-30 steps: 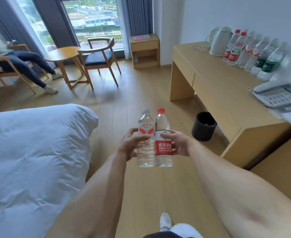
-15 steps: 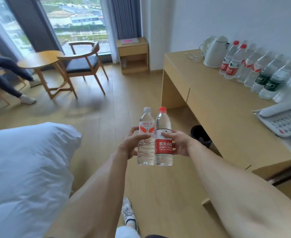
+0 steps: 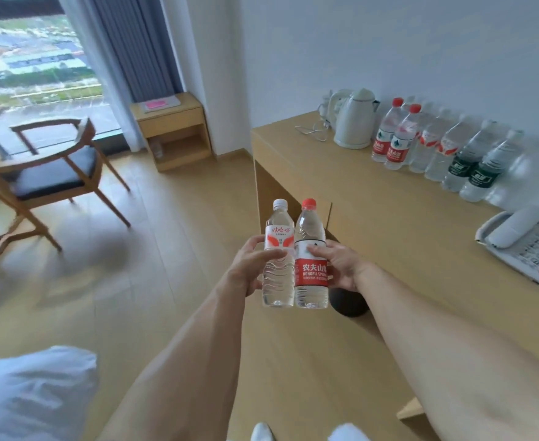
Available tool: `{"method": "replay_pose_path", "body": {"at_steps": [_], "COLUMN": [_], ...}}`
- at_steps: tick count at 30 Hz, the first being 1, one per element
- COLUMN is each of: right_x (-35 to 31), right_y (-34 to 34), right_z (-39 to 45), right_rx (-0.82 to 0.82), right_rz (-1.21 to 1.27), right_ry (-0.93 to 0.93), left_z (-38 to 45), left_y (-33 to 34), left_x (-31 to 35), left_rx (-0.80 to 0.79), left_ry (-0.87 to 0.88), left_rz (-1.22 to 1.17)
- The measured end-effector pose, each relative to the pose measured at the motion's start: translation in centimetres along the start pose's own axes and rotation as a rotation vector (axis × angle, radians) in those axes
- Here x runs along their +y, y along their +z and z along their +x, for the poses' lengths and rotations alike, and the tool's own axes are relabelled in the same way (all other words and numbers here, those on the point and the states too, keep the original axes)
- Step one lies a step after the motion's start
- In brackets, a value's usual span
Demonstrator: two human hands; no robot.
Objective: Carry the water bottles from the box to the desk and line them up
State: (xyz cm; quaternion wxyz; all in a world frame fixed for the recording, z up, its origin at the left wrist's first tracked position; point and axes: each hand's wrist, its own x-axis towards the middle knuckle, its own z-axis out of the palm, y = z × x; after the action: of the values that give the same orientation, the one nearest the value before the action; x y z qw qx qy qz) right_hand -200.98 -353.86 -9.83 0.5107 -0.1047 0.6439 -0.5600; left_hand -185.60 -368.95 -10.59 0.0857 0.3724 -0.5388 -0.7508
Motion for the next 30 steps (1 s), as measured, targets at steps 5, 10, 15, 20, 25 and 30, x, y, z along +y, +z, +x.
{"method": "replay_pose_path", "body": {"at_steps": [5,10,15,20,25,30], "right_x": [-2.9,-5.7,-8.7,-13.0,-16.1,-17.3], "right_y": [-0.3,-1.4,-3.5,-5.9,-9.8,-14.6], "right_z": [3.8,7.7,13.0,18.6,22.5,23.3], "right_rx": [0.055,0.133,0.180,0.172,0.207,0.319], "right_rz": [0.068,0.110,0.174,0.205,0.224,0.270], "right_ry": [-0.012,-0.028,-0.069,-0.081,-0.102,-0.129], "left_z": [5.5,11.3,17.4,23.6,29.9,34.3], "left_y": [-0.6,0.0,0.9,2.3,5.3,10.5], "left_x": [3.5,6.6,10.3,14.7,17.8,18.8], "left_rx": [-0.086,-0.147,-0.188,-0.199,-0.252,-0.351], "left_ry": [0.003,-0.014,-0.011,-0.021,-0.019,-0.013], "left_rz": [0.030,0.075,0.123,0.116,0.137,0.193]}}
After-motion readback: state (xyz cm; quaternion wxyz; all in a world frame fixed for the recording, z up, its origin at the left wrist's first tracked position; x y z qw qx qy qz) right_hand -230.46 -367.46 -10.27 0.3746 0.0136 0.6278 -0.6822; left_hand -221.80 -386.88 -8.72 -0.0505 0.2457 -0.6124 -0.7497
